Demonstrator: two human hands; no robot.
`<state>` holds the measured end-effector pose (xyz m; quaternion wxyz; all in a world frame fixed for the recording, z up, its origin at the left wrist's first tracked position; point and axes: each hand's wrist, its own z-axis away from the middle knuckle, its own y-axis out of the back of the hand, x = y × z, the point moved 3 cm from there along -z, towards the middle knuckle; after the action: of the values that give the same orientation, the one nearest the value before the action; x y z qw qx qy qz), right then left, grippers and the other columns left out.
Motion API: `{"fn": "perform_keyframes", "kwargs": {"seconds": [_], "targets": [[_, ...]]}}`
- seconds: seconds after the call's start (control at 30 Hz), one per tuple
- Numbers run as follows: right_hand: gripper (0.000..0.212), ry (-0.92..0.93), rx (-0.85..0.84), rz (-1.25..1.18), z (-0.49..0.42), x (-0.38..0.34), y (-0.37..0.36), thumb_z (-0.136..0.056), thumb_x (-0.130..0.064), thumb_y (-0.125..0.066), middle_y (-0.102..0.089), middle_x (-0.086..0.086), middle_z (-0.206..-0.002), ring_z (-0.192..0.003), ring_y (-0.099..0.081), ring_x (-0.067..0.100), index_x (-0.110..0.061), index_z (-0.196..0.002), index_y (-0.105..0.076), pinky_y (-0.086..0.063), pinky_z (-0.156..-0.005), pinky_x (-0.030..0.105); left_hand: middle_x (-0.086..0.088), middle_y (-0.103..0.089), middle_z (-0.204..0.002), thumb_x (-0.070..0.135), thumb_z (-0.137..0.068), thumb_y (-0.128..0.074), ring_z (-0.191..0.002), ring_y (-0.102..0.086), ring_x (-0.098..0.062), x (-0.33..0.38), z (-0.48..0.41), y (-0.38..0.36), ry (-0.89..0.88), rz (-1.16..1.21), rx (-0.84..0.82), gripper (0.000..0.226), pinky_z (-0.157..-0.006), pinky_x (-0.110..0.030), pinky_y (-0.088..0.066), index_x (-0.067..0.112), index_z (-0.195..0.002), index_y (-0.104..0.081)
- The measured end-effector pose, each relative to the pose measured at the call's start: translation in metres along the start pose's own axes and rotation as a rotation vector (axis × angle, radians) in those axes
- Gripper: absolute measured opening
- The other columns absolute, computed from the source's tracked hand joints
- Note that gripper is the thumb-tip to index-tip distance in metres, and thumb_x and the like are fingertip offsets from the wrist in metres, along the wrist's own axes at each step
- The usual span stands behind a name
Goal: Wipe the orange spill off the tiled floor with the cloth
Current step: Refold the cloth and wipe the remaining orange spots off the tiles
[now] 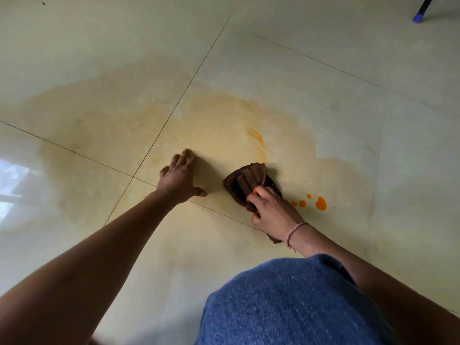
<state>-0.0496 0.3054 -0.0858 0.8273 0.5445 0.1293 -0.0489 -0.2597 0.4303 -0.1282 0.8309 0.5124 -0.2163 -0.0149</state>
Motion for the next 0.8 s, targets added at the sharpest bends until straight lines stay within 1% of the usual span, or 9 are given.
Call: {"fn": "perform_keyframes", "kwargs": {"seconds": [0.13, 0.2, 0.27, 0.37, 0.47, 0.57, 0.63, 0.7, 0.8], "targets": [[0.029, -0.134, 0.100, -0.349, 0.004, 0.019, 0.017, -0.080, -0.014, -0.067, -0.052, -0.004, -0.110, -0.096, -0.053, 0.012, -0.017, -0.109, -0.065, -0.048, -0.091, 0.027, -0.005, -0.011, -0.159, 0.042, -0.060, -0.086, -0.142, -0.014, -0.026, 0.001, 0.000, 0.001, 0.020, 0.001, -0.007, 0.112, -0.106, -0.055, -0.032, 0.015, -0.148, -0.024], [0.035, -0.135, 0.043, -0.341, 0.008, 0.028, 0.023, -0.080, -0.013, -0.069, -0.051, -0.005, -0.115, -0.099, -0.052, 0.010, -0.018, -0.115, -0.065, -0.043, -0.093, 0.019, -0.005, -0.009, -0.159, 0.041, -0.060, -0.087, -0.143, -0.012, -0.025, 0.003, -0.001, 0.001, 0.036, 0.000, -0.018, 0.111, -0.106, -0.054, -0.031, 0.016, -0.148, -0.024], [0.038, -0.120, -0.067, -0.244, 0.012, 0.033, 0.022, -0.084, -0.009, -0.064, -0.048, -0.005, -0.122, -0.101, -0.050, 0.009, -0.018, -0.120, -0.063, -0.040, -0.092, 0.017, -0.003, -0.006, -0.160, 0.040, -0.061, -0.087, -0.144, -0.010, -0.025, 0.004, -0.001, 0.001, 0.055, -0.007, -0.044, 0.112, -0.107, -0.054, -0.029, 0.016, -0.149, -0.021], [0.038, -0.156, -0.069, -0.089, 0.011, 0.037, 0.022, -0.088, -0.001, -0.055, -0.049, -0.004, -0.126, -0.110, -0.052, 0.015, -0.017, -0.121, -0.064, -0.044, -0.099, 0.026, -0.004, 0.001, -0.161, 0.037, -0.062, -0.087, -0.146, -0.006, -0.027, 0.009, -0.001, 0.003, 0.099, -0.016, -0.079, 0.116, -0.109, -0.055, -0.027, 0.014, -0.151, -0.015], [0.035, -0.168, 0.059, 0.090, 0.006, 0.027, 0.023, -0.090, -0.005, -0.052, -0.052, 0.003, -0.133, -0.123, -0.048, 0.021, -0.013, -0.123, -0.062, -0.041, -0.105, 0.034, -0.007, 0.012, -0.161, 0.033, -0.065, -0.087, -0.147, 0.001, -0.030, 0.029, 0.004, 0.001, 0.062, -0.014, -0.098, 0.123, -0.112, -0.056, -0.022, 0.013, -0.153, -0.003], [0.040, -0.019, 0.120, 0.047, 0.006, 0.005, 0.007, -0.096, -0.015, -0.049, -0.042, 0.007, -0.148, -0.139, -0.034, 0.021, -0.012, -0.136, -0.052, -0.024, -0.116, 0.035, -0.004, 0.012, -0.161, 0.035, -0.064, -0.086, -0.147, 0.005, -0.029, 0.053, 0.010, -0.008, -0.041, -0.074, -0.135, 0.124, -0.112, -0.055, -0.021, 0.017, -0.153, -0.002], [0.044, 0.062, 0.081, 0.041, 0.013, 0.003, -0.013, -0.098, -0.021, -0.044, -0.038, 0.007, -0.152, -0.142, -0.031, 0.021, -0.014, -0.141, -0.045, -0.024, -0.116, 0.038, -0.004, 0.011, -0.161, 0.038, -0.063, -0.086, -0.147, 0.007, -0.030, 0.057, 0.011, -0.012, -0.046, -0.095, -0.157, 0.124, -0.112, -0.056, -0.018, 0.018, -0.153, -0.004], [0.048, 0.050, 0.077, 0.053, 0.018, 0.021, -0.030, -0.099, -0.029, -0.035, -0.031, 0.005, -0.156, -0.143, -0.028, 0.020, -0.015, -0.145, -0.039, -0.027, -0.116, 0.039, -0.005, 0.014, -0.160, 0.037, -0.064, -0.086, -0.147, 0.011, -0.030, 0.055, 0.011, -0.013, -0.038, -0.085, -0.178, 0.124, -0.113, -0.057, -0.014, 0.018, -0.154, -0.002], [0.056, -0.075, 0.057, -0.013, 0.027, 0.045, -0.045, -0.099, -0.038, -0.026, -0.019, 0.003, -0.160, -0.146, -0.020, 0.019, -0.016, -0.151, -0.027, -0.024, -0.118, 0.042, -0.004, 0.017, -0.160, 0.036, -0.065, -0.086, -0.146, 0.014, -0.030, 0.054, 0.010, -0.013, -0.030, -0.073, -0.197, 0.125, -0.115, -0.059, -0.010, 0.019, -0.154, 0.001]]}}
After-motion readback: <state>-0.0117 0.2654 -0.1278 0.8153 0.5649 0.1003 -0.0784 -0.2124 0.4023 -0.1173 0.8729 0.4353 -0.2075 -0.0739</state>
